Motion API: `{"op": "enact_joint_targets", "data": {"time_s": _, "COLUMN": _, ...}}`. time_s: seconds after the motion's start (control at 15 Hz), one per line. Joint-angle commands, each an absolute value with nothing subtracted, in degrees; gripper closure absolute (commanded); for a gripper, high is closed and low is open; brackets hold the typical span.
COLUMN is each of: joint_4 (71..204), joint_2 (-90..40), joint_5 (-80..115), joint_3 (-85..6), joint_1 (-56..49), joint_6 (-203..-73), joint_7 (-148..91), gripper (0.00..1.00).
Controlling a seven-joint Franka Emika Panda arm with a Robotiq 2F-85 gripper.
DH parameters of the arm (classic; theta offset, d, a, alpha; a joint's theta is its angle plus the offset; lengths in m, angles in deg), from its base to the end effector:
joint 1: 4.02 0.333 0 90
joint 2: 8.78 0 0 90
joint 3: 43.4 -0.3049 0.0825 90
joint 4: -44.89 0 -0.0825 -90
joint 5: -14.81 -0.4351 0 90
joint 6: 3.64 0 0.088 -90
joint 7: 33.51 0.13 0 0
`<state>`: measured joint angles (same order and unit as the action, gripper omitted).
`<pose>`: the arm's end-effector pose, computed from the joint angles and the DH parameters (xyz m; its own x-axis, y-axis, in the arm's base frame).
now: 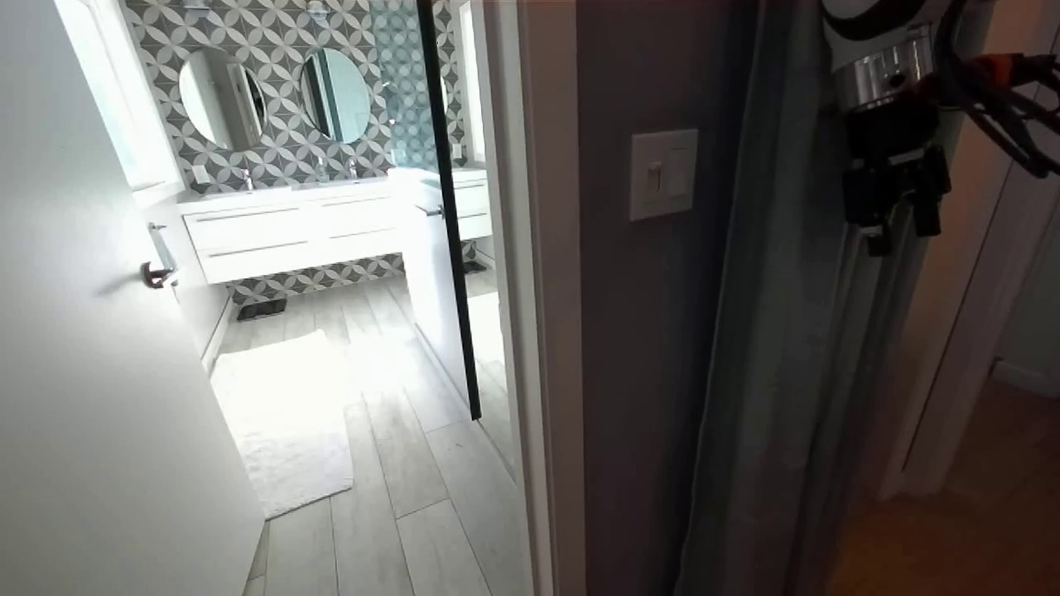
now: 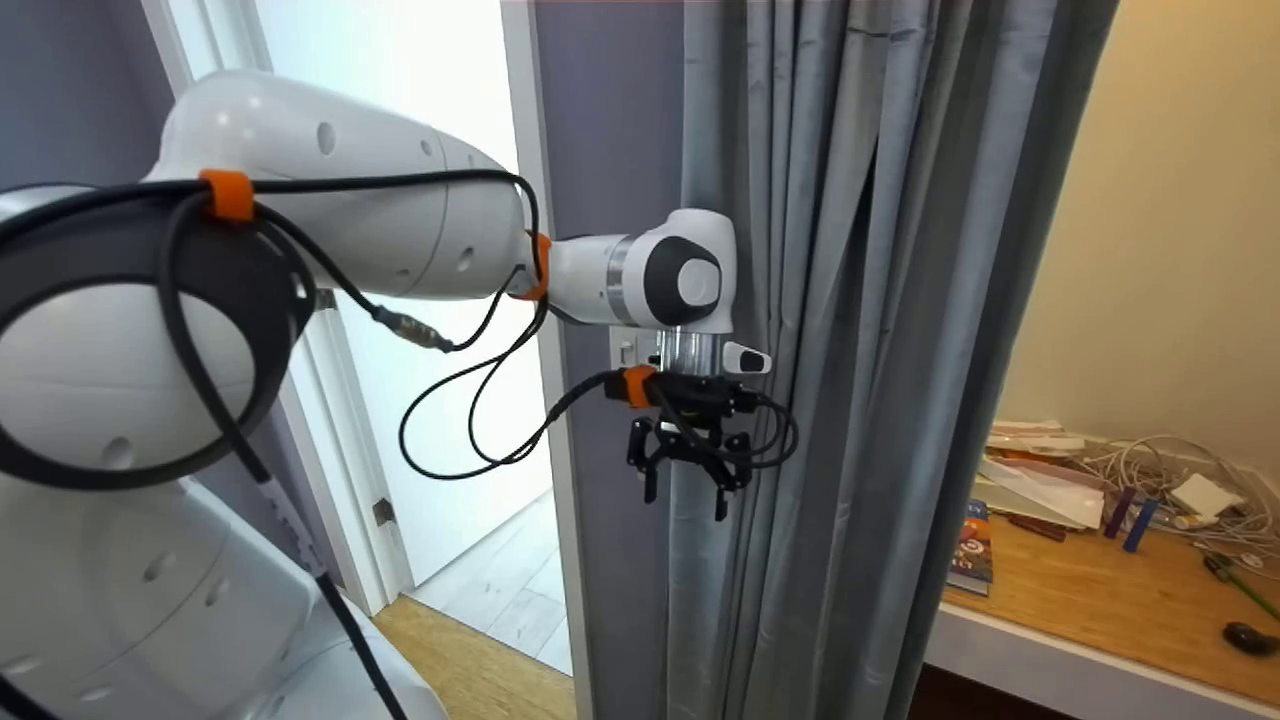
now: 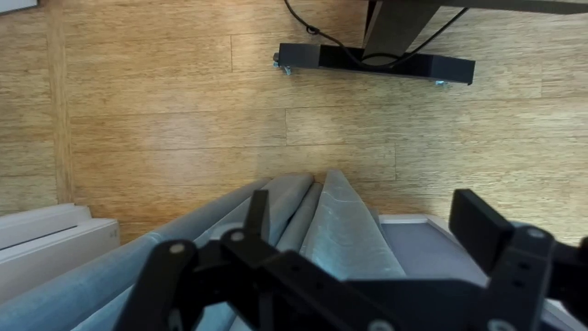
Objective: Flip the right light switch on the wall
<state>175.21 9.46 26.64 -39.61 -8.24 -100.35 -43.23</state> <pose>0.4606 -0.0896 0.4141 0.9541 0.0657 -0.2922 0.1054 -0.9869 0.1220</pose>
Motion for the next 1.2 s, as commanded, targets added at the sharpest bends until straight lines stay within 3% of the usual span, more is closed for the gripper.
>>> {"op": "enact_joint_targets", "data": {"time_s": 0.0, "joint_4": 175.17, "joint_2": 10.61, "joint_5": 22.86, "joint_3": -38.72, "joint_1": -7.37, "joint_6": -95.59, "joint_7": -44.59, "gripper": 0.00}}
{"op": "enact_joint_targets", "data": {"time_s": 0.33, "joint_4": 177.36, "joint_2": 14.19, "joint_5": 16.38, "joint_3": -37.62, "joint_1": -6.55, "joint_6": -93.12, "joint_7": -49.70, "gripper": 0.00}}
{"op": "enact_joint_targets", "data": {"time_s": 0.6, "joint_4": 180.37, "joint_2": 18.30, "joint_5": 11.94, "joint_3": -37.27, "joint_1": -6.25, "joint_6": -99.73, "joint_7": -50.41, "gripper": 0.00}}
{"op": "enact_joint_targets", "data": {"time_s": 1.13, "joint_4": 179.72, "joint_2": 17.71, "joint_5": 10.02, "joint_3": -36.82, "joint_1": -5.17, "joint_6": -98.68, "joint_7": -51.87, "gripper": 0.00}}
